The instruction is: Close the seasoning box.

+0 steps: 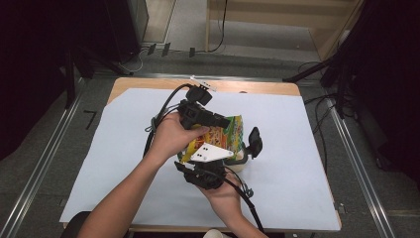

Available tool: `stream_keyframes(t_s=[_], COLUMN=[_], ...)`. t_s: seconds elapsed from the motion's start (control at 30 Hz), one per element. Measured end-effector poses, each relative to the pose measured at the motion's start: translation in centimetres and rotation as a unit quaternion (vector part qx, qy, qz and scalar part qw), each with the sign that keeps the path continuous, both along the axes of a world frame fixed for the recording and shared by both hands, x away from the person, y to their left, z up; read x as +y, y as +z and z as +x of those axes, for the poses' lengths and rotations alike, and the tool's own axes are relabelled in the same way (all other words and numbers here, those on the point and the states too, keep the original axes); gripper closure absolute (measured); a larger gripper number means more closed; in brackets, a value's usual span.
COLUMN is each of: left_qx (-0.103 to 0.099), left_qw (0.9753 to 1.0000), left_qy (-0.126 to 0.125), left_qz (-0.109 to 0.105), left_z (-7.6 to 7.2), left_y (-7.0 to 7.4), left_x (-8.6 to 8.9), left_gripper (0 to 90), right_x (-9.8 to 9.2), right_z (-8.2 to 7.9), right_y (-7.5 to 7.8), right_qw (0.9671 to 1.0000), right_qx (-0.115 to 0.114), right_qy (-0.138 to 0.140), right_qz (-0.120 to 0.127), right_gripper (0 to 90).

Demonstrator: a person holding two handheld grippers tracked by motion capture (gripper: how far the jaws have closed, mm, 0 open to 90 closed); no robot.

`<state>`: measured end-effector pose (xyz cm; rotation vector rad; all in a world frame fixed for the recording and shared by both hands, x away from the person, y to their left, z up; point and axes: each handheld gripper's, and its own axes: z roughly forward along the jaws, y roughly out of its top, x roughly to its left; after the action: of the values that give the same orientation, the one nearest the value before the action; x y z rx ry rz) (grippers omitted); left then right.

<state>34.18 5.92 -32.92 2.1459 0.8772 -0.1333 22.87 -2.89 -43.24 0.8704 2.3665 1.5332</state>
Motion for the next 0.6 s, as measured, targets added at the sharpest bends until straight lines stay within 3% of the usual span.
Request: stream_keyframes(t_s=[0.37,0.6], left_qx=[-0.001,-0.005], left_qw=[1.0000,0.9999], left_qy=[0.000,0.002], left_qz=[0.001,-0.011], left_z=[0.00,-0.19], left_y=[-0.12,0.25], left_x=[-0.09,-0.10], left_gripper=[75.2,73.7], right_x=[-0.07,-0.15], right_z=[0.11,0.17], right_y=[-0.18,0.01], right_qw=[1.0000,1.0000], right_qx=[0.006,0.002], right_qy=[-0.001,0.000], right_qz=[0.000,0.007], right_gripper=[69.2,69.0])
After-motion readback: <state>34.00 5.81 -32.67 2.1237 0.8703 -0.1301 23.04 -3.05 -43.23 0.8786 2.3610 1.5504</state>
